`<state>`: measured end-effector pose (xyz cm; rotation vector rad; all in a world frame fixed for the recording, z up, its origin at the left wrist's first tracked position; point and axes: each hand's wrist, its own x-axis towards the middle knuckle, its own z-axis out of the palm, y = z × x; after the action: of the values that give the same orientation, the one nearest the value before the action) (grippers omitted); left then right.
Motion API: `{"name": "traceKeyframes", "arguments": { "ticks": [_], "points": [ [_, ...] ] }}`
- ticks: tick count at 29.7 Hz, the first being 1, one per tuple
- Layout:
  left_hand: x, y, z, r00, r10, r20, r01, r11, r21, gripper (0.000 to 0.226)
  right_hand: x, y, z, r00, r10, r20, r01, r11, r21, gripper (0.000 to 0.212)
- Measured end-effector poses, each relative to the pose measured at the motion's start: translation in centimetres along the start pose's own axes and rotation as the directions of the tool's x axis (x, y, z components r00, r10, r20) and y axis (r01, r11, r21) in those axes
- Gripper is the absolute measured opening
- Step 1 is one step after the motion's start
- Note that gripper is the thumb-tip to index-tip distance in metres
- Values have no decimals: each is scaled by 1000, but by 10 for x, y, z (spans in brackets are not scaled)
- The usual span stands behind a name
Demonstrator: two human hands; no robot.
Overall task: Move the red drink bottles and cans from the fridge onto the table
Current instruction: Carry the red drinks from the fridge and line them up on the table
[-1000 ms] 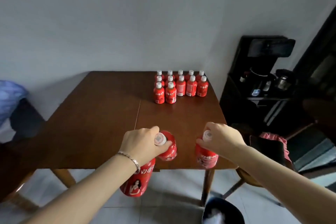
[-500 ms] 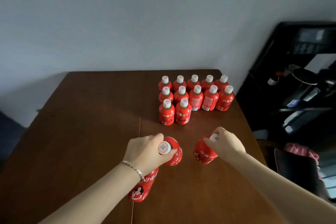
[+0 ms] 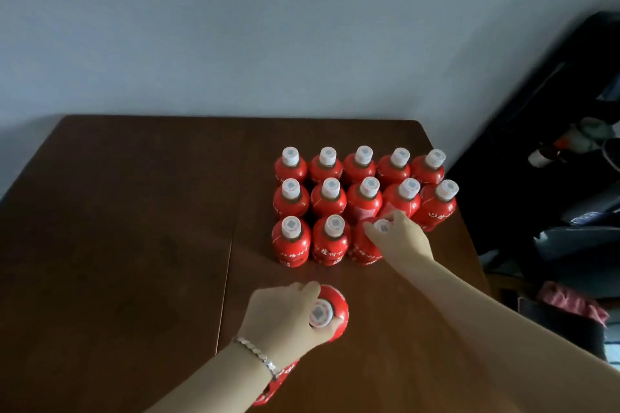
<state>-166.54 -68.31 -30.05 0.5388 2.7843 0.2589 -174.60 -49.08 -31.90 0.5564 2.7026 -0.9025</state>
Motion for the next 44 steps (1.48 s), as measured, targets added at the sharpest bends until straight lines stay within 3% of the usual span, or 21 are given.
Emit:
{"name": "traceKeyframes", "arguments": {
  "ticks": [4, 7, 10, 12, 14, 16, 17, 19, 21, 25, 29, 33, 35, 36, 38, 41, 44],
  "points": [
    [16, 10, 12, 1000, -4, 19, 4, 999, -36, 53, 19, 14, 6, 990, 109, 86, -133, 923, 360, 34],
    [27, 20, 16, 999, -9, 54, 10, 1000, -19, 53, 23, 31, 9, 955, 183, 232, -272, 849, 453, 47],
    [37, 29, 20, 999, -9, 39, 11, 999, -43, 53, 23, 42, 5, 924, 138, 356, -346, 694, 631, 34],
    [43, 34, 20, 1000, -10, 11, 11, 997, -81, 59, 20, 56, -2, 911, 100, 400, -341, 729, 594, 25],
    [50, 44, 20, 1000, -3, 18, 5, 995, -101, 66, 12, 77, -6, 885, 19, 465, -238, 876, 419, 41],
    [58, 55, 19, 999, 12, 40, -9, 996, -90, 56, -6, 93, -8, 831, -161, 533, 52, 976, 213, 66],
    [63, 62, 19, 999, 23, 44, -19, 996, -83, 50, -16, 96, -7, 802, -256, 539, 203, 966, 158, 80],
    [72, 78, 19, 998, 56, 41, -53, 996, -68, 46, -30, 103, -5, 801, -384, 460, 361, 922, 141, 92],
    [82, 94, 17, 994, 87, 69, -84, 995, -50, 49, -33, 111, -7, 865, -392, 315, 364, 920, 144, 85],
    [107, 117, 7, 994, 110, 27, -109, 993, -34, 53, -20, 129, -19, 974, -218, 68, 212, 973, 86, 79],
    [135, 132, -1, 997, 74, 16, -73, 995, -75, 51, 12, 143, -29, 989, -34, -144, 66, 972, 226, 84],
    [164, 145, 0, 999, 11, 32, -9, 998, -60, 41, 40, 146, -32, 988, 0, -152, 49, 947, 318, 84],
    [170, 146, 8, 998, 9, -64, -9, 1000, 6, 39, 45, 147, -28, 990, -17, -142, 67, 934, 351, 84],
    [170, 145, 13, 989, 29, -146, -19, 998, 65, 41, 46, 148, -26, 991, -13, -131, 60, 929, 366, 85],
    [167, 141, 23, 982, 59, -177, -34, 989, 142, 53, 49, 151, -22, 995, 6, -95, 31, 924, 381, 92],
    [164, 131, 38, 976, 60, -211, -25, 986, 165, 73, 54, 153, -22, 1000, 14, -3, -12, 927, 376, 100],
    [165, 123, 42, 972, 87, -218, -47, 983, 179, 76, 58, 152, -24, 997, -4, 79, -24, 938, 346, 103]
  ]
}}
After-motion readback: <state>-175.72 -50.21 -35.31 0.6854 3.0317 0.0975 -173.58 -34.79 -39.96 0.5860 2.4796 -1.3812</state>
